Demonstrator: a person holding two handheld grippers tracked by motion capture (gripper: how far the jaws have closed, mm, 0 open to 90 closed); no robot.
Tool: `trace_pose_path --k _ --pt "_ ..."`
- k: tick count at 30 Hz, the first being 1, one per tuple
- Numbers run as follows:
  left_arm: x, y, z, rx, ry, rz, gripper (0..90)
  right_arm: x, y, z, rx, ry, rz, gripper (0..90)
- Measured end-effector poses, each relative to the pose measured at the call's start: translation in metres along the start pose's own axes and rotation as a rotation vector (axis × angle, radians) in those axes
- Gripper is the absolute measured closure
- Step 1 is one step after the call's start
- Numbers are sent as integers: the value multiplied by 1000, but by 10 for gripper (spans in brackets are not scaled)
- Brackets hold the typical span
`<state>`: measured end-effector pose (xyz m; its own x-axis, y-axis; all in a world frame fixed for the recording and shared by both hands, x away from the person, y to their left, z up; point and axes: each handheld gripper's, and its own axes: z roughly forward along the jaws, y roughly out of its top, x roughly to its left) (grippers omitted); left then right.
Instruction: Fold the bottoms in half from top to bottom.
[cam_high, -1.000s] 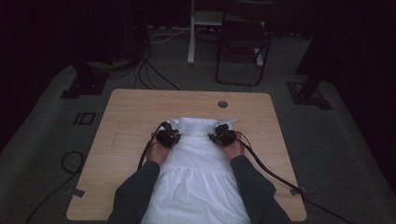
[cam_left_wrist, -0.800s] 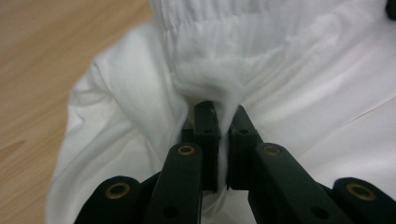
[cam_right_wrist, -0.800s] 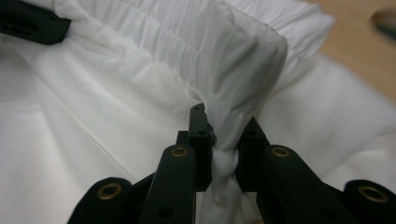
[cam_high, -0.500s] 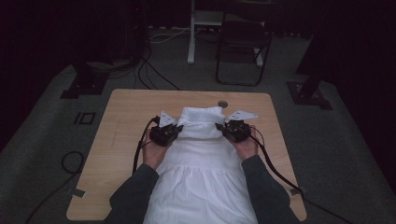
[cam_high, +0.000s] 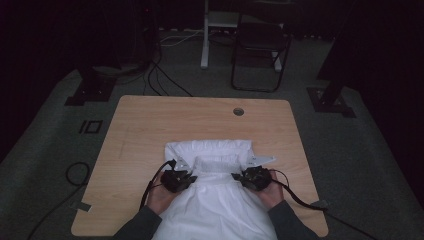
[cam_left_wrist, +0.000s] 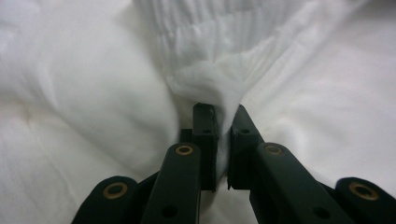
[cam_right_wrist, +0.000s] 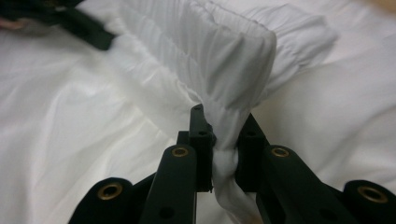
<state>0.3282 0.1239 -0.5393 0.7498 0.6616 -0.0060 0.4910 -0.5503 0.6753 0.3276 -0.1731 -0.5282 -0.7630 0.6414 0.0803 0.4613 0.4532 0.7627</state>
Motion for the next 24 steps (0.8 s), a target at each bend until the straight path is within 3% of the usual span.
trace_pose_path --k 1,3,5,7,11,14,16,21,24 --pt "4 -1 3 -1 12 13 844 2 -2 3 5 11 0 807" --pt "12 0 6 -10 11 -16 843 7 -2 10 19 29 8 807" --pt "19 5 10 -7 74 15 842 9 -3 17 29 43 7 808" --pt "24 9 15 7 96 12 841 9 -2 26 49 49 10 810" --pt "23 17 18 20 125 7 842 -7 1 43 72 -2 11 816" --pt "18 19 17 11 98 0 844 -27 9 50 84 -82 4 817" --pt "17 20 20 13 101 20 845 -38 15 54 82 -78 38 818" --pt "35 29 31 22 152 56 848 -45 32 68 108 -130 3 818" --pt "49 40 39 38 191 81 848 -51 40 76 106 -147 7 818"
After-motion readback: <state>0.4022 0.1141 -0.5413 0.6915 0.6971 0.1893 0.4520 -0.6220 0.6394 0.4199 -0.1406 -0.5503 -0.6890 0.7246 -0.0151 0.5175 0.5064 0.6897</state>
